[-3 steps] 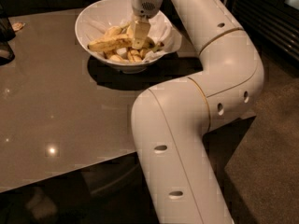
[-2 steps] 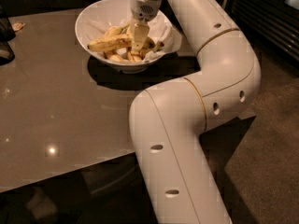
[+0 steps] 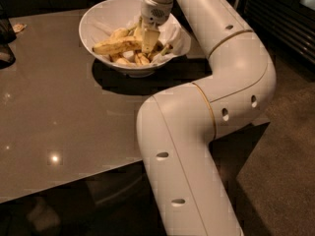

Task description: Pick banana from white bowl

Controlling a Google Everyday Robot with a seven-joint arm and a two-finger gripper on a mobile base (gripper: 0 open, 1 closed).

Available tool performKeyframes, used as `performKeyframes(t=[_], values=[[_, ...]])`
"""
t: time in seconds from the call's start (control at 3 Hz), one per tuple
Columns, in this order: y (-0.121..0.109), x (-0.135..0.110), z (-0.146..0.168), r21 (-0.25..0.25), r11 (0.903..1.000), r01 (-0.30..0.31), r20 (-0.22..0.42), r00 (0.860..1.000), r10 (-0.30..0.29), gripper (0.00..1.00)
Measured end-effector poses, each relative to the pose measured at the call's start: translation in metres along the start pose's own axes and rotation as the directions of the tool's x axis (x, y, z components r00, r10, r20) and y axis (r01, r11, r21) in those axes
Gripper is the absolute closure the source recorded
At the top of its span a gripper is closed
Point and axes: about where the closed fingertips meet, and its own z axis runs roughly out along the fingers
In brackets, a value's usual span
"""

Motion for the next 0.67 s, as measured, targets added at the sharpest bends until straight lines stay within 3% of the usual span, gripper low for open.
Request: performKeyframes(t=[0.33,0.67], values=[[0.002,0.007,-0.003,-0.003,0.9999,-0.015,-0.003,1.0,0.015,0.84],[0.006,0.014,-0.015,0.005,0.9994,-0.035,0.002,0.999,0.035,1.0]])
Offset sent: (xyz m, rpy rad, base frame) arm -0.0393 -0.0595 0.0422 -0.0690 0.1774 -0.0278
